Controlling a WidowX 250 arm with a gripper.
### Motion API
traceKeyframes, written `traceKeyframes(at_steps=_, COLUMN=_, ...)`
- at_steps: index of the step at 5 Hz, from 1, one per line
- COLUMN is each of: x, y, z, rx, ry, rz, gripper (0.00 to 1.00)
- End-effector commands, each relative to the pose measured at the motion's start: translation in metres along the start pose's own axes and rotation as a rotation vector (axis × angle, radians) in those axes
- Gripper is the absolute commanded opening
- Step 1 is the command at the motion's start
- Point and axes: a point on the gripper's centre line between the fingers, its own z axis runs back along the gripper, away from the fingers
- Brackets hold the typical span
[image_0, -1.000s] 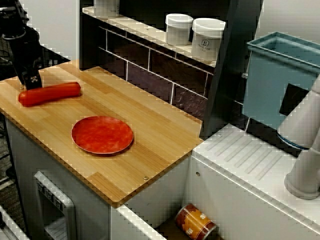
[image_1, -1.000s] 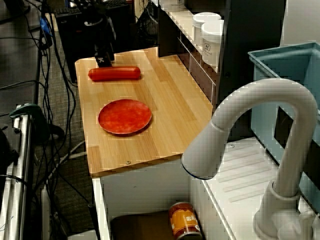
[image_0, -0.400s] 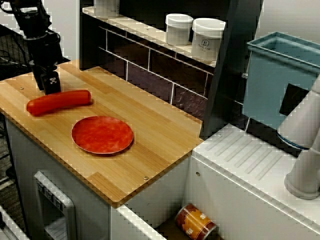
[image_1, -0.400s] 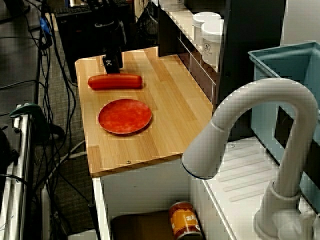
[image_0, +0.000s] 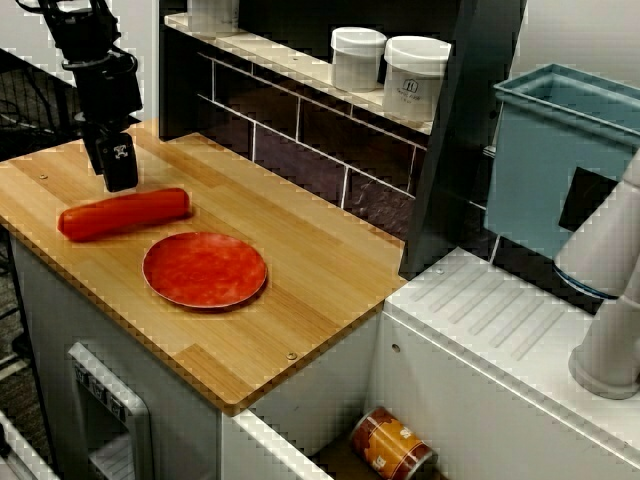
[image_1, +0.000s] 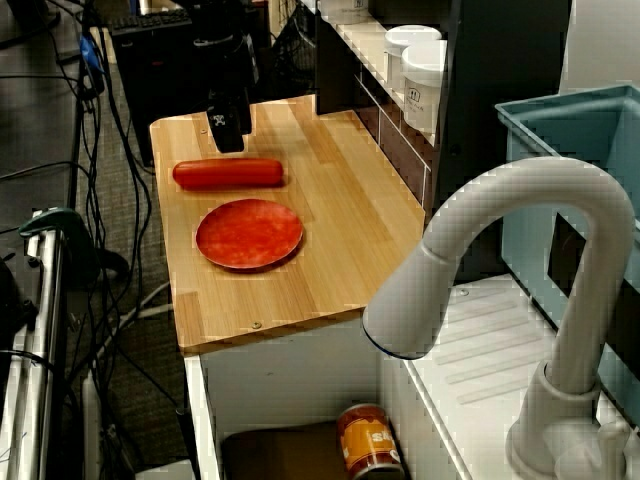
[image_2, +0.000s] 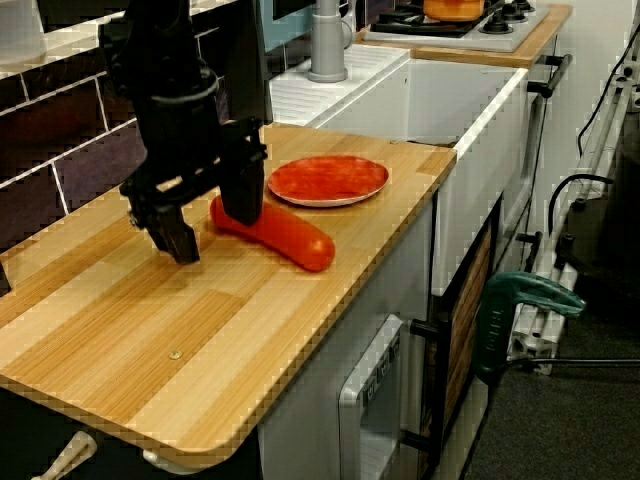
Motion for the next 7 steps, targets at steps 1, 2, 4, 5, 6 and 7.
traceKeyframes(at_steps=1, x=-0.006, y=-0.016, z=0.029, rx=0.001, ry=-0.039, rz=-0.066, gripper=1.0)
traceKeyframes(at_steps=2, x=-0.004, y=-0.041, z=0.031, rx=-0.014, ry=-0.034, rz=-0.135, gripper=1.0)
traceKeyframes(at_steps=4, x=0.009, y=-0.091, z=0.023, rx=-0.009, ry=-0.006, rz=-0.244, gripper=1.0)
traceKeyframes(at_steps=5, x=0.016, y=-0.108, z=0.018, rx=0.038, ry=-0.023, rz=-0.167, gripper=1.0)
traceKeyframes(at_steps=6, x=0.02, y=-0.102, z=0.016, rx=0.052, ry=0.025, rz=0.041, gripper=1.0)
traceKeyframes(at_steps=7, x=0.018, y=-0.093, z=0.022, rx=0.035, ry=0.026, rz=0.072, gripper=1.0)
